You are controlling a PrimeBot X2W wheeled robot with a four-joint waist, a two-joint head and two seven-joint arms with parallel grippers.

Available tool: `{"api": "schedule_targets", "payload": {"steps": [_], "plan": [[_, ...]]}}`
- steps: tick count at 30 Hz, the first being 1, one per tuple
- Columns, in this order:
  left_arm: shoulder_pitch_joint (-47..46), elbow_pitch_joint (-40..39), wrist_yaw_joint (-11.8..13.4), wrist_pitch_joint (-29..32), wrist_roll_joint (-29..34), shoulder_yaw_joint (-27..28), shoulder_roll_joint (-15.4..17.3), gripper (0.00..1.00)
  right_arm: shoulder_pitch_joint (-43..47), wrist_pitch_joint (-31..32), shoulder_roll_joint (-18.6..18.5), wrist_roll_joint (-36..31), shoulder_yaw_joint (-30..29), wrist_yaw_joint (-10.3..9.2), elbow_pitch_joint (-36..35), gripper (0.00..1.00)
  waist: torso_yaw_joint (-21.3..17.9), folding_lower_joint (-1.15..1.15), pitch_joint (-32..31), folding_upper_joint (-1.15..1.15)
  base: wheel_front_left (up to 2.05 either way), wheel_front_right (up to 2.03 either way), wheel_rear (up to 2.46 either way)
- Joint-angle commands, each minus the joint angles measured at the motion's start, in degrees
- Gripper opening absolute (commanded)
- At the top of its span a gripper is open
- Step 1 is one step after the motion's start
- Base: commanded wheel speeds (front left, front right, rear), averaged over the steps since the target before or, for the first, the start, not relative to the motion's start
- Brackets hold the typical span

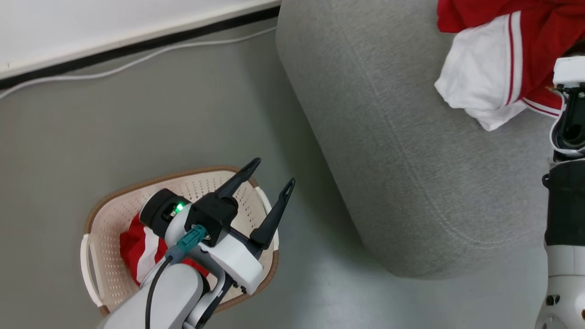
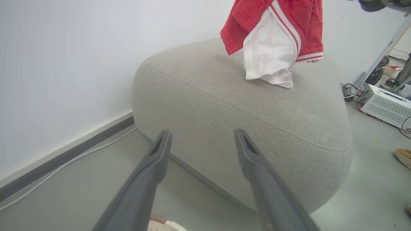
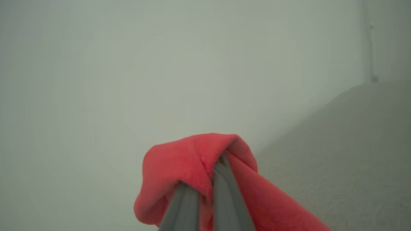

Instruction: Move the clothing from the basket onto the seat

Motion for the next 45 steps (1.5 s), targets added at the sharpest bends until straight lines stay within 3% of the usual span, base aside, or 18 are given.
{"api": "schedule_targets", "payload": {"steps": [1, 5, 15, 24, 25, 27, 28, 29, 37, 45], "plan": [[-2.59, -1.78, -0.38, 0.12, 0.65, 1.73, 0.84, 1.0, -1.61, -0.35, -0.65, 1.01, 0.31, 0.24, 0.57, 0.0, 1.27, 0.0, 2.04, 0.0, 0.0, 0.0, 0.0], [-4.68, -2.11, -0.68, 0.71, 1.45, 1.3, 0.78, 1.0, -4.62, -0.35, -1.85, 2.31, 0.23, 0.24, 10.44, 0.0, 2.18, 0.0, 4.88, 0.0, 0.0, 0.0, 0.0], [-7.05, -2.0, -1.31, 1.45, 2.11, 0.6, 1.01, 1.0, -8.86, -0.35, -3.42, -1.64, 0.52, 0.24, 25.72, 0.0, 2.99, 0.0, 8.23, 0.0, 0.0, 0.0, 0.0], [-7.9, -1.34, -1.46, 1.18, 1.99, 0.36, 0.92, 1.0, -9.61, -0.35, -3.16, -4.7, -0.27, 0.24, 31.96, 0.0, 3.25, 0.0, 8.07, 0.0, 0.0, 0.0, 0.0], [-7.78, -1.17, -1.44, 1.07, 1.89, 0.37, 0.96, 1.0, -9.45, -0.35, -3.06, -4.87, -0.3, 0.24, 32.05, 0.09, 3.16, 0.0, 7.73, 0.0, 0.0, 0.0, 0.0], [-7.56, -0.8, -1.45, 0.87, 1.65, 0.36, 1.0, 1.0, -9.02, -0.35, -2.9, -5.2, -0.38, 0.24, 32.06, 0.45, 3.02, 0.0, 6.97, 0.0, 0.0, 0.0, 0.0], [-7.44, -0.59, -1.46, 0.74, 1.52, 0.36, 0.99, 1.0, -8.78, -0.35, -2.84, -5.39, -0.38, 0.24, 32.04, 0.91, 2.95, 0.0, 6.5, 0.0, 0.0, 0.0, 0.0], [-7.3, -0.37, -1.48, 0.57, 1.38, 0.34, 0.95, 1.0, -8.49, -0.35, -2.7, -5.55, -0.16, 0.24, 32.18, 1.0, 2.92, 0.0, 5.95, 0.0, 0.0, 0.0, 0.0], [-5.96, 2.4, -1.67, -1.85, -0.09, 0.38, -0.1, 1.0, -3.59, -0.35, -1.91, -5.39, 1.34, 0.24, 26.99, 1.0, 3.05, 0.0, 0.39, 0.0, 0.0, 0.0, 0.0], [-2.83, 4.93, -1.44, -4.49, -2.56, 1.03, -1.21, 1.0, 4.41, -0.35, -0.81, -5.85, 7.14, 0.24, 19.45, 1.0, 3.31, 0.0, -6.23, 0.0, 0.0, 0.0, 0.0]]}}
